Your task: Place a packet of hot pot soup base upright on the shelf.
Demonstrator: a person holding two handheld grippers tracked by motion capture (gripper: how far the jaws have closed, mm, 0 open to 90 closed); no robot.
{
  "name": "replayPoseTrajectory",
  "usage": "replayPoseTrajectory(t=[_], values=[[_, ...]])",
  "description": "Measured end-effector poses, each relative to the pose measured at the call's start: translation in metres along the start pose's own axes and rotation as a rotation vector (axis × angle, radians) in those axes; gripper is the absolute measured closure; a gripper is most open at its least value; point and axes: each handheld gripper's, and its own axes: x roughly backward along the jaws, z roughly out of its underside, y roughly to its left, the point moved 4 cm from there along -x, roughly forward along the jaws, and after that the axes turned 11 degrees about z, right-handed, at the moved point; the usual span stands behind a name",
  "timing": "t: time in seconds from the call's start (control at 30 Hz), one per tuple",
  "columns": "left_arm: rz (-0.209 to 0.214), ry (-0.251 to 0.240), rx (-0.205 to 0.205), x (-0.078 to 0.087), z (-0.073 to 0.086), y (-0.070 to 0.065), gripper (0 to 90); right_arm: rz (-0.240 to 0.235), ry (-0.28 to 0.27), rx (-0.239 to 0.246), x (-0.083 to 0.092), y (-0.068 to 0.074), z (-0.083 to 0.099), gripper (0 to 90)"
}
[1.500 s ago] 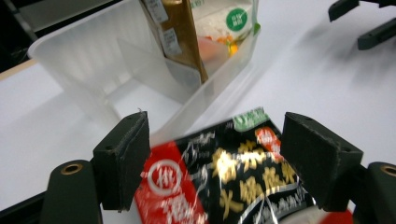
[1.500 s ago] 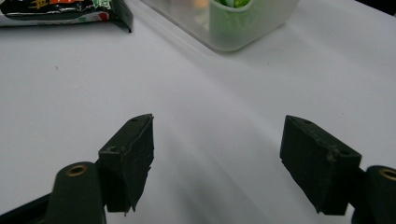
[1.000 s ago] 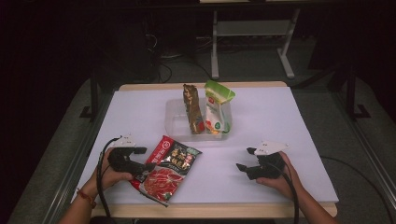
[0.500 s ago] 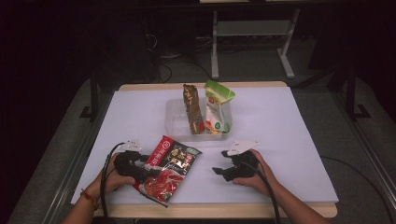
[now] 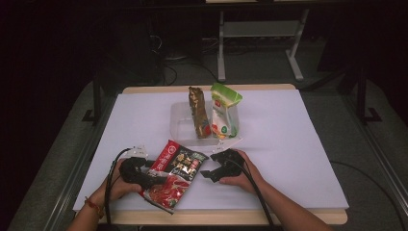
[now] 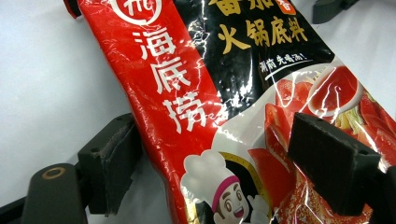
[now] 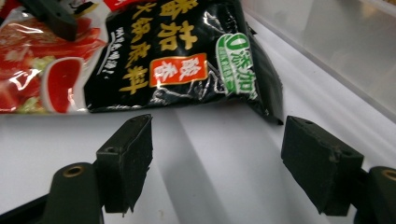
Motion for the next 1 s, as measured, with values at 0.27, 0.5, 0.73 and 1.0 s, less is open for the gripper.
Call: replayPoseTrajectory(t=[0.27,0.5,0.73,1.0], values=[[0.002,0.005,-0.001,-0.004,-0.002,-0.003,15.4,0.02,0.001,0.041,0.0,-0.005,-0.003,50.0],[0.002,0.01,0.0,-0.007,-0.004,-0.005,14.3,0.064,-0.023,0.069,0.003,-0.009,-0.006,57.7],[0.006,0.009,-0.006,-0.011,-0.006,-0.008,14.6,0.05,0.015,0.153,0.007,-0.01,-0.006,57.9],[0.011,0.02,-0.013,-0.014,-0.008,-0.01,14.6,-0.005,0.014,0.126,0.008,-0.014,-0.006,56.6]])
